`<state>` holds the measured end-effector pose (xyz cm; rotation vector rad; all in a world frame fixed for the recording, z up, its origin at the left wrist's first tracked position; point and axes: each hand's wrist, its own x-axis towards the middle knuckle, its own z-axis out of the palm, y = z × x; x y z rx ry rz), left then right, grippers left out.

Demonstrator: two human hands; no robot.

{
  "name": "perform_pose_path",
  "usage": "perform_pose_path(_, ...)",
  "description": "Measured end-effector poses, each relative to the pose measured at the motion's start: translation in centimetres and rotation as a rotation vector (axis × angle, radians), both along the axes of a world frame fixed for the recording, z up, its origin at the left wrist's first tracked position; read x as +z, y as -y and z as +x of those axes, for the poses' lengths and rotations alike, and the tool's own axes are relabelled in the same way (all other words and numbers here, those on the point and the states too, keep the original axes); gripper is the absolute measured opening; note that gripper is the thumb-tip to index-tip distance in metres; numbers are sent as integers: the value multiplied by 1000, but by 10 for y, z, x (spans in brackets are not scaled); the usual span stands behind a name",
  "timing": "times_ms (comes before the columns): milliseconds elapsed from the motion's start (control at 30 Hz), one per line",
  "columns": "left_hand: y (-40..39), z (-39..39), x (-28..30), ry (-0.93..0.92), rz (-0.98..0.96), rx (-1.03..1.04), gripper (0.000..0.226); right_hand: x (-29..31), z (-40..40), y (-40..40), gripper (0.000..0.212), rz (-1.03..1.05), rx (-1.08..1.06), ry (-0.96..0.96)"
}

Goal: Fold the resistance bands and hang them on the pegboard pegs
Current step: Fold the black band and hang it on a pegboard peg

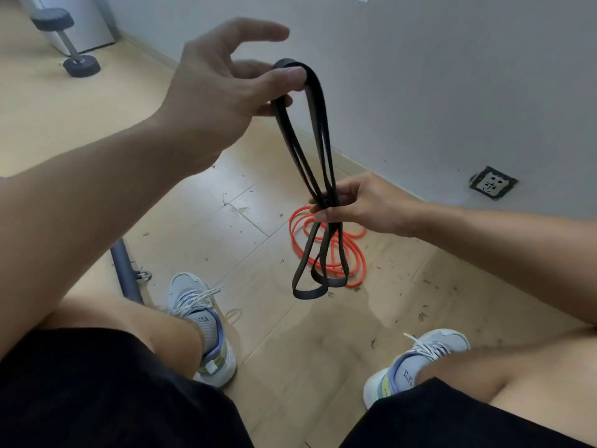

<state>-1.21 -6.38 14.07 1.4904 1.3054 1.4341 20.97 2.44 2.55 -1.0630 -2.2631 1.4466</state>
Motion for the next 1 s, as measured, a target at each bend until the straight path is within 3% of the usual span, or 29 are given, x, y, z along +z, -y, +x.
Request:
perform_pose_path(133,0,8,0,-127,28,-1,51,-7,-1,3,34,-6,33,16)
perform_pose_path(433,1,15,-1,-171,35,-28,40,-14,1,-2,42,-1,32,26)
perform_pose_path(600,1,14,-2,-193,35,-41,41,-17,-3,0,36,14,19,48)
perform_pose_path(833,3,20,-2,-182,15,-68,39,-15,-16,13,57,83,73,135)
perform_pose_path(1000,1,24,-5,-180,1,-82,40,-19,-22,20,30,24,99,138)
